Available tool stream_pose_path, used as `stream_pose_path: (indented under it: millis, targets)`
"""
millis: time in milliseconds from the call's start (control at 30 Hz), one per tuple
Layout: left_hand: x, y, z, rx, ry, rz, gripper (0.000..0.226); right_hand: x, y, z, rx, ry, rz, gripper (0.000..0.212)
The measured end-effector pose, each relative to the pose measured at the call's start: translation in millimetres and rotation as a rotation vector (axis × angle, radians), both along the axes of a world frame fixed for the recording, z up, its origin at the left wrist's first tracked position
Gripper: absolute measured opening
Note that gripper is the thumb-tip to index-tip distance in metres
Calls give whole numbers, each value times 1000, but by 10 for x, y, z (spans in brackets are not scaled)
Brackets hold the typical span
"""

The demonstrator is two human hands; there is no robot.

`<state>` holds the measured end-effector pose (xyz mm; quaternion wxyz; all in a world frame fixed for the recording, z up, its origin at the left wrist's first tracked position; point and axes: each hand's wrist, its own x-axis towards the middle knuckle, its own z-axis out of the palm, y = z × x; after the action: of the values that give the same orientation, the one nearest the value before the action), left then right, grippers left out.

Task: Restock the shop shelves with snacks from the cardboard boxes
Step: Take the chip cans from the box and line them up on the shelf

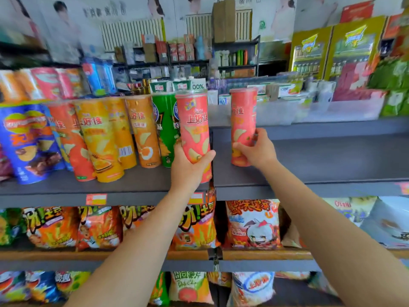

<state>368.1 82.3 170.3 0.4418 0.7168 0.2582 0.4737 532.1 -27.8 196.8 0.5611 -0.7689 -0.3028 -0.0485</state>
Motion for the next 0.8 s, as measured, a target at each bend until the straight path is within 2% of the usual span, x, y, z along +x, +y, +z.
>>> stream_pose_path:
  millis: [133, 267, 333, 500, 600, 700, 800]
  targets:
    - [-2, -7, 3, 24, 54, 33, 81, 73, 100, 54, -28, -3, -5, 64]
    - [-16, -16, 11, 47, 77, 47, 59, 140, 25, 60, -56, -20, -23, 60]
    - [-14, -26, 13, 52, 69, 47, 56, 192, -58, 57, -72, -23, -37, 58]
    - [81, -164, 121, 33, 53, -29, 68, 402, -313, 60, -167, -50, -116, 54]
    - [333, -376, 254, 27, 37, -138, 63, 498, -499, 77, -193, -49, -126, 50]
    - [672, -624, 294, 31, 59, -240, 59, 527, -716, 32, -186, -51, -105, 56]
    - [977, -868, 248, 39, 103, -308, 72, 582, -921, -65, -209, -42, -51, 46]
